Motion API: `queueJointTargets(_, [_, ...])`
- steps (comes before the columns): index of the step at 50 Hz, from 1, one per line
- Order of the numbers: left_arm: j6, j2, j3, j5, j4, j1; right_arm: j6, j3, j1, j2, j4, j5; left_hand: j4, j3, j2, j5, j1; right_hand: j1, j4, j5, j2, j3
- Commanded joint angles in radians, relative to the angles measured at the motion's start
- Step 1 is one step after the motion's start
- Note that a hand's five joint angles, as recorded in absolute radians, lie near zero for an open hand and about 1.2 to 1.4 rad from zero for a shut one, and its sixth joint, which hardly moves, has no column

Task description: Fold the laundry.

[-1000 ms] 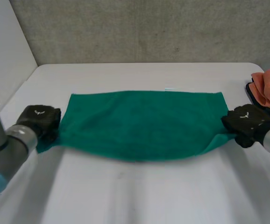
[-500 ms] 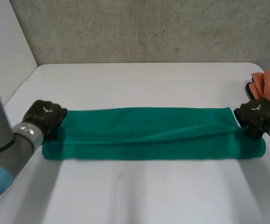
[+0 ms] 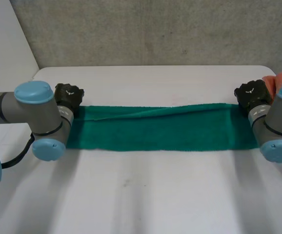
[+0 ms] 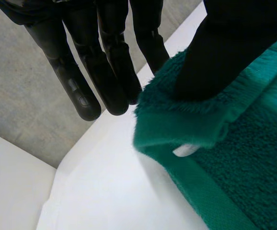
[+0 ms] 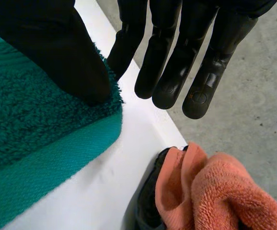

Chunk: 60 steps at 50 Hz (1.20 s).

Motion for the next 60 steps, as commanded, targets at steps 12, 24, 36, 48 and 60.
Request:
queueJointTargets(12, [-0.008, 0.157, -0.176, 0.022, 0.074, 0.019, 0.038, 0.02, 0.007, -0.077, 0.028, 0.027, -0.887, -0.886, -0.886, -0.885, -0.875, -0.812, -1.016, -0.991, -1.006, -1.008])
queueJointTargets(24, [0.003, 0.174, -0.258, 0.223, 0.063, 0.021, 0.14, -0.076, -0.015, -0.097, 0.278, -0.2, -0.887, -0.886, -0.886, -0.885, -0.875, -0.812, -1.016, -0.991, -1.006, -1.008])
queueJointTargets(36, [0.008, 0.013, -0.094, 0.229, 0.121, 0.038, 0.209, -0.205, -0.007, 0.044, 0.413, -0.191, -0.865, -0.865, -0.865, -0.864, -0.854, -0.812, -1.016, -0.991, -1.006, -1.008])
queueJointTargets(48, [0.005, -0.205, 0.257, 0.183, 0.23, 0.059, 0.214, -0.077, -0.015, -0.034, 0.373, -0.183, -0.739, -0.738, -0.739, -0.738, -0.728, -0.812, -1.016, -0.991, -1.006, -1.008])
queueJointTargets(60, [-0.009, -0.024, 0.059, 0.131, 0.22, 0.053, 0.216, 0.162, -0.019, -0.209, 0.284, -0.197, -0.786, -0.785, -0.786, -0.784, -0.775, -0.812, -1.016, -0.991, -1.006, -1.008])
